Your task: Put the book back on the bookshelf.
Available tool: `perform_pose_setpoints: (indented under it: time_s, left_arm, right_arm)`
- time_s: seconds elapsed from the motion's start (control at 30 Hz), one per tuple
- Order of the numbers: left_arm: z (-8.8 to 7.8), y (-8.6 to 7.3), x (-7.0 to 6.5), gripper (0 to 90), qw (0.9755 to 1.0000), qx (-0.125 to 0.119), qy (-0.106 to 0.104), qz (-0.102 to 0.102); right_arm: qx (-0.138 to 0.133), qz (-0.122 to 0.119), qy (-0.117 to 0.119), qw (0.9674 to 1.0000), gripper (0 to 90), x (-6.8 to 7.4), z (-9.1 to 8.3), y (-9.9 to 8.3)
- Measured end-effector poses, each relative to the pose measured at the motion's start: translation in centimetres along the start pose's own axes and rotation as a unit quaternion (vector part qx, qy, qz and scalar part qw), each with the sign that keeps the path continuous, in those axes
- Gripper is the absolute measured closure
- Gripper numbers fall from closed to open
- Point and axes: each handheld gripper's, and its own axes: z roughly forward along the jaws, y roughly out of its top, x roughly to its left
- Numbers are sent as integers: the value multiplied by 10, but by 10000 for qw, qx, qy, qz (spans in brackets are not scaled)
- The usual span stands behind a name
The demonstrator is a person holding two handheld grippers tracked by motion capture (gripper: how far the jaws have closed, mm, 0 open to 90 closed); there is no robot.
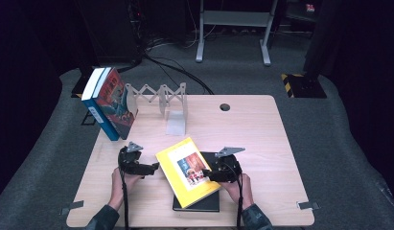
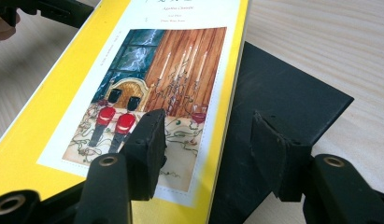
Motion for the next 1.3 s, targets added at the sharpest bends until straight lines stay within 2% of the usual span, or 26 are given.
perform_pose_setpoints:
  time_s: [0.37, 0.43, 0.47, 0.6, 0.73, 0.83, 0.93, 1.0, 1.03, 1.07, 1.1, 1.2, 1.3]
  left_arm:
    - [7, 8, 2, 0, 9998, 163, 71, 76]
    - [9, 7, 2, 1, 9998, 176, 110, 30]
    - [8, 6, 2, 1, 9996, 267, 44, 53]
    - [6, 5, -1, 1, 9999, 135, 25, -19]
    - [8, 5, 1, 1, 9998, 203, 13, -26]
    - [12, 4, 3, 1, 9997, 199, -32, -170]
    - [14, 6, 5, 7, 9996, 211, -27, -177]
    - [16, 9, 5, 7, 9995, 240, -36, -206]
    - [17, 11, 6, 7, 9995, 267, -5, -156]
    - [20, 13, 6, 7, 9995, 236, -9, -214]
    - [21, 15, 8, 7, 9994, 297, -16, -152]
    - [28, 18, 11, 7, 9990, 278, -108, -341]
    - [25, 17, 13, 6, 9983, 162, -165, -538]
  right_arm:
    - [-33, 4, 89, 10000, 511, 0, 0, -1]
    - [-51, -7, 82, 10000, 512, 0, 0, -1]
    - [-52, 49, 72, 9999, 513, 1, 0, -2]
    - [-82, 36, 84, 9999, 523, 1, 0, -2]
    - [-85, 28, 118, 9999, 561, 1, 0, -2]
    - [-115, 161, 154, 9997, 565, 2, 0, -4]
    - [-159, 167, 104, 9997, 565, 3, -1, -5]
    - [-185, 263, 75, 9995, 564, 5, 0, -6]
    - [-184, 278, 34, 9994, 562, 6, -1, -6]
    - [-193, 280, 6, 9994, 560, 7, 0, -7]
    - [-211, 292, -14, 9994, 554, 8, 0, -7]
    - [-223, 307, -1, 9993, 547, 9, 0, -7]
    - [-167, 237, 67, 9996, 551, 8, -4, -9]
